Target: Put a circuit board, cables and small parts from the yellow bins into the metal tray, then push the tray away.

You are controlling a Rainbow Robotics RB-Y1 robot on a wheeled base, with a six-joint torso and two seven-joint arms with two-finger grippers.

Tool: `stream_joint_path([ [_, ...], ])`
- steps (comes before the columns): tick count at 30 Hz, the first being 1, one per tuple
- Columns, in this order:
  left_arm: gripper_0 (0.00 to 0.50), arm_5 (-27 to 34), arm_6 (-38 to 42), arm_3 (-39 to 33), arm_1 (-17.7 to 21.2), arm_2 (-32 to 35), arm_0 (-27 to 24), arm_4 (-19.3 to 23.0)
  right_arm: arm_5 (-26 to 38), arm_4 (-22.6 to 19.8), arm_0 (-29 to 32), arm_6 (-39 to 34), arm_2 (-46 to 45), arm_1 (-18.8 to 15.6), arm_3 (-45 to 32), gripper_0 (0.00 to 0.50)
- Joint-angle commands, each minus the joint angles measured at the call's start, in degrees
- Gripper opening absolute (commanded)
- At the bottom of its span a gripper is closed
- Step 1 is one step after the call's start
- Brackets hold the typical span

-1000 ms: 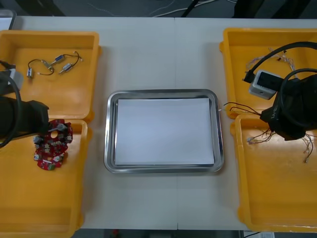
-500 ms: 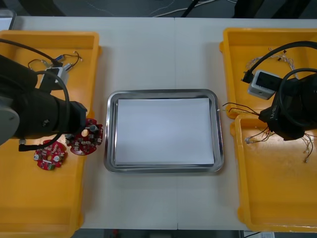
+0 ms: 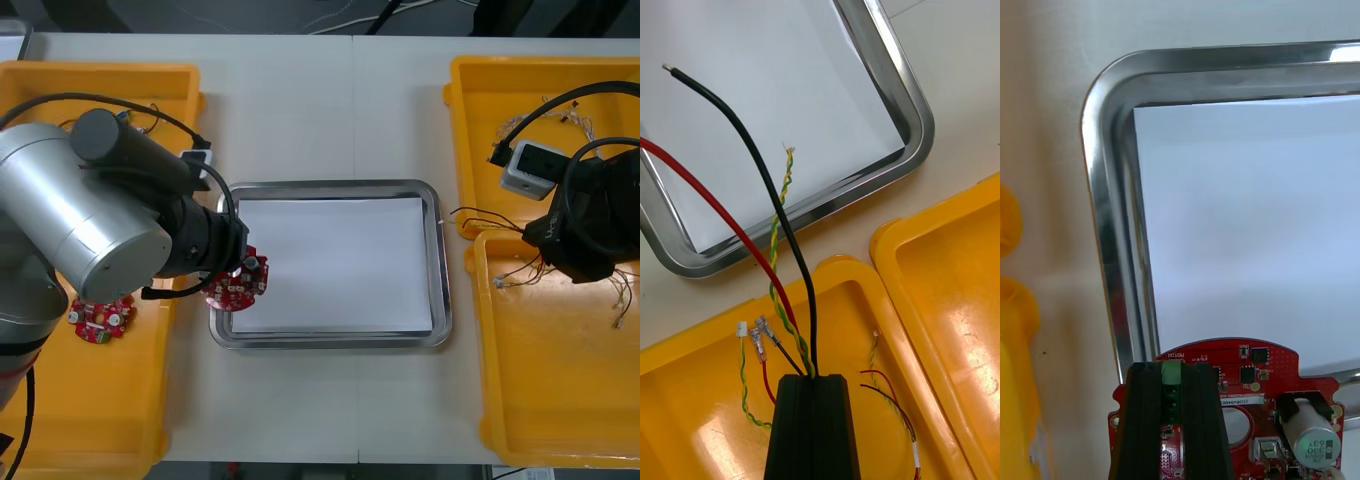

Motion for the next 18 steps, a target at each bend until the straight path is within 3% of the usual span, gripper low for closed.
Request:
stream_joint_path([
  [1, 0.000, -2.0, 7.0, 0.6, -1.0, -3.5, -2.6, -1.0, 0.2, 0.2, -1.5, -1.8, 0.4, -2.0, -1.6, 0.000],
  [18, 0.000, -8.2, 9.2, 6.2, -1.0, -10.7, -3.6, -4.3, 0.2, -1.0, -1.5, -1.9, -0.7, -2.7, -1.5, 0.000],
])
